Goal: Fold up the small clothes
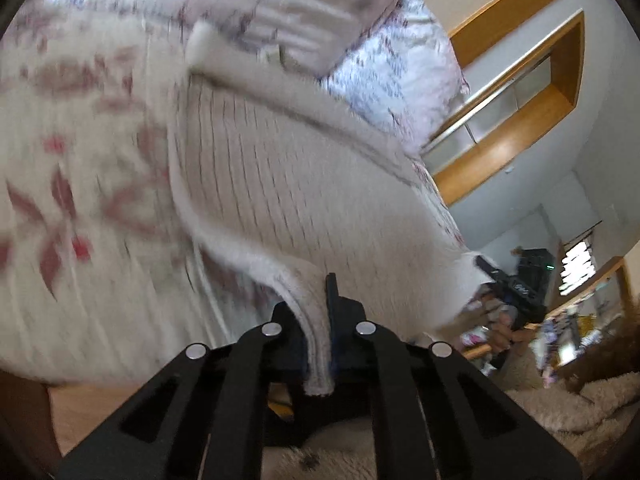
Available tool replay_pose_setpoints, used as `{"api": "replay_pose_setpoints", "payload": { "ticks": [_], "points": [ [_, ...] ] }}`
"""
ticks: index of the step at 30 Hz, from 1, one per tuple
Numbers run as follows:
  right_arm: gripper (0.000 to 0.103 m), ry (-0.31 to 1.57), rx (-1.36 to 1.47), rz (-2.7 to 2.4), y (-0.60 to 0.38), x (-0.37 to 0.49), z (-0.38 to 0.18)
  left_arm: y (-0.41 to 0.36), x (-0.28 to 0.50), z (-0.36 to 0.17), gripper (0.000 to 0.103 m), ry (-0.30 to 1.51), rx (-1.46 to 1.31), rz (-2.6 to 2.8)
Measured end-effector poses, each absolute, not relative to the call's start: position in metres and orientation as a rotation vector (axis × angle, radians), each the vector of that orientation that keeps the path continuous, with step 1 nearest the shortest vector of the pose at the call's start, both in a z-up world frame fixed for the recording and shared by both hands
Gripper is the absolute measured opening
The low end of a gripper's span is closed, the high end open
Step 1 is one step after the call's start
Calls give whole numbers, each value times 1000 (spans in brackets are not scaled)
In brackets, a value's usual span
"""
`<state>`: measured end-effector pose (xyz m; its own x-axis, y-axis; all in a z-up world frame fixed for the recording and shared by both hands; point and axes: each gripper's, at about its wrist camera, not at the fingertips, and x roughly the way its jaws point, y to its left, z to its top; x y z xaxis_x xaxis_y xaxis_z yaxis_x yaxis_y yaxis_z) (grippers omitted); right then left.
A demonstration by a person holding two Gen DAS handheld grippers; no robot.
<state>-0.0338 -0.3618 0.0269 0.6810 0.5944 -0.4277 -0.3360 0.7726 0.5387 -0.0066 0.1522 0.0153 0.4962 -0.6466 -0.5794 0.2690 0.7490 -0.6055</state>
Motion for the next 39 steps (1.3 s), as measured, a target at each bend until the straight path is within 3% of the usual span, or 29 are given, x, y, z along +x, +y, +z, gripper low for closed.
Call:
{"api": "replay_pose_setpoints", "payload": {
  "ticks": [9, 22, 39],
  "points": [
    [8, 385, 155, 294, -333, -9, 76, 164, 50, 66, 6, 732, -365, -358],
    [8, 310, -53, 64, -305, 88, 112, 126, 153, 121, 6, 560, -107, -182],
    [8, 451, 73, 3, -307, 196, 77, 114, 261, 74, 6, 644, -205, -82]
  ]
}}
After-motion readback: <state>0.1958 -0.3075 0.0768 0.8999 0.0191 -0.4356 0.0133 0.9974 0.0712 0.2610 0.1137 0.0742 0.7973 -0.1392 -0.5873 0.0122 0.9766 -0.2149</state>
